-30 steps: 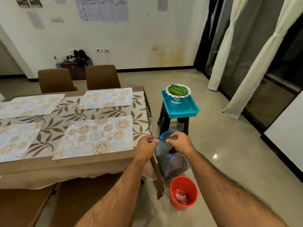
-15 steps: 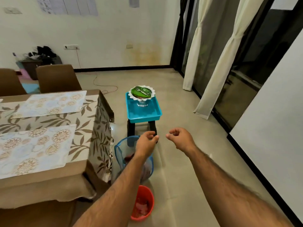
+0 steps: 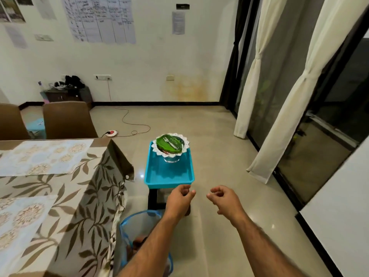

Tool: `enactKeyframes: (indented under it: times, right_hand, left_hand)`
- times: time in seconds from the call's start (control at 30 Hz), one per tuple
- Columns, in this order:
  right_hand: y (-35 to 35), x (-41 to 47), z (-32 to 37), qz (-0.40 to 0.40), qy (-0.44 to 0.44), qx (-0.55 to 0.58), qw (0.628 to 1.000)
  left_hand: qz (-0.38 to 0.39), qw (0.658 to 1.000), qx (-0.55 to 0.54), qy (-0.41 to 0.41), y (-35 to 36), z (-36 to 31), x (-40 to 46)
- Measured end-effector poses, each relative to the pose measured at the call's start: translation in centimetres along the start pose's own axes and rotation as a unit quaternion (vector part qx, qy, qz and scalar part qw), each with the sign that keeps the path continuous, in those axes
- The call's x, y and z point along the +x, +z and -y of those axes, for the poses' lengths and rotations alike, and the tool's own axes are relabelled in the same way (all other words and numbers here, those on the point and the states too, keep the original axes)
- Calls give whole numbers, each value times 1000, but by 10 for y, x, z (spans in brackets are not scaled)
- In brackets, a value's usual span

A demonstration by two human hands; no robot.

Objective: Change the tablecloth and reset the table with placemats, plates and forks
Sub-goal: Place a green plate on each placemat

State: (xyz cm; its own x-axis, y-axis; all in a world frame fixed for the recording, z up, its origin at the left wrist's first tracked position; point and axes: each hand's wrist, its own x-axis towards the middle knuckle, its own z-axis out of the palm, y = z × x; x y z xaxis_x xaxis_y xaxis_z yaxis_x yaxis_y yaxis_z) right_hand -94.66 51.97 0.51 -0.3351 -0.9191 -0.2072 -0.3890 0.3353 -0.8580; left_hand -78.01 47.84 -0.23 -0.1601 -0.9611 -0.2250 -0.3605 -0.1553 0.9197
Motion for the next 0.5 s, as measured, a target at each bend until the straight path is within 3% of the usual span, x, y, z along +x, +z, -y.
enactKeyframes:
  times: [0.5]
  right_hand:
    - [-22,309,77,117,-28,44,992]
  left_hand:
    - [-87,995,-34,-46,28,-80,262]
